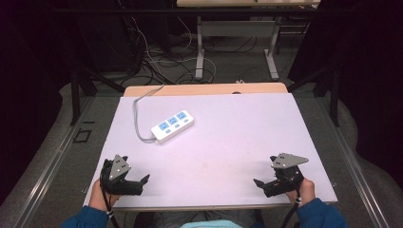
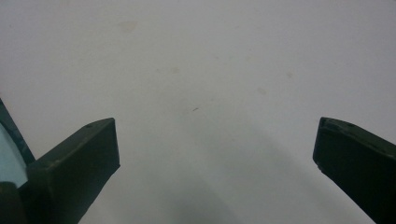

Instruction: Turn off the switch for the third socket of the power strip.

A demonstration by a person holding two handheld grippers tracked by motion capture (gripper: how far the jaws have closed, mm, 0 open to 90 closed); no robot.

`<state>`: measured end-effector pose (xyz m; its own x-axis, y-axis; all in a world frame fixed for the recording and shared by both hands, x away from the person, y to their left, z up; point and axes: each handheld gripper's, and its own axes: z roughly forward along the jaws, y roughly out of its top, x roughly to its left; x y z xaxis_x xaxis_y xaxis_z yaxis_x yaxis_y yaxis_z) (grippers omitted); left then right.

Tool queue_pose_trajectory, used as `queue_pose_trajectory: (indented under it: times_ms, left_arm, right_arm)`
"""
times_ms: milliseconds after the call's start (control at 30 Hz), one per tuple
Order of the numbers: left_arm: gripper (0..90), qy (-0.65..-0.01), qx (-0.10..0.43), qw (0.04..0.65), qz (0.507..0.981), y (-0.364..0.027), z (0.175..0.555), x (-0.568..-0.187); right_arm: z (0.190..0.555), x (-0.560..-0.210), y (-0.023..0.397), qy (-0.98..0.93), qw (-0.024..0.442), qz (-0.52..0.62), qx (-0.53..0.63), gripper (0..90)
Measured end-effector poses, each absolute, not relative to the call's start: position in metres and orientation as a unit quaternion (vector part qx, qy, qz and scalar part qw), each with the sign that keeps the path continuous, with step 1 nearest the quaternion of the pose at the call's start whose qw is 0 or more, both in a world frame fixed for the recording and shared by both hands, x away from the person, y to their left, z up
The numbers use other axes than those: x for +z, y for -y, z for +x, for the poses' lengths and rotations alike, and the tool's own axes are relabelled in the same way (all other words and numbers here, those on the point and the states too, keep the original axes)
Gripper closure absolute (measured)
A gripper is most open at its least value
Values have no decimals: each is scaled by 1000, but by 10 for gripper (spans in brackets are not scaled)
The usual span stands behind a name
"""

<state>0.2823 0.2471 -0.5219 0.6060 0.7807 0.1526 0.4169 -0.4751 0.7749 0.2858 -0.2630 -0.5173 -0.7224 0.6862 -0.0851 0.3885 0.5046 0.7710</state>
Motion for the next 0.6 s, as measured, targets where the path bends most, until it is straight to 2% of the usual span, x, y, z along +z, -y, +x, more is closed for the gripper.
queue_pose_trajectory:
  times_ms: [600]
  left_arm:
    - [0, -372, 248, 354, 821, -249, 287, -518]
  right_arm:
    - [288, -518, 263, -840, 193, 321, 392, 9]
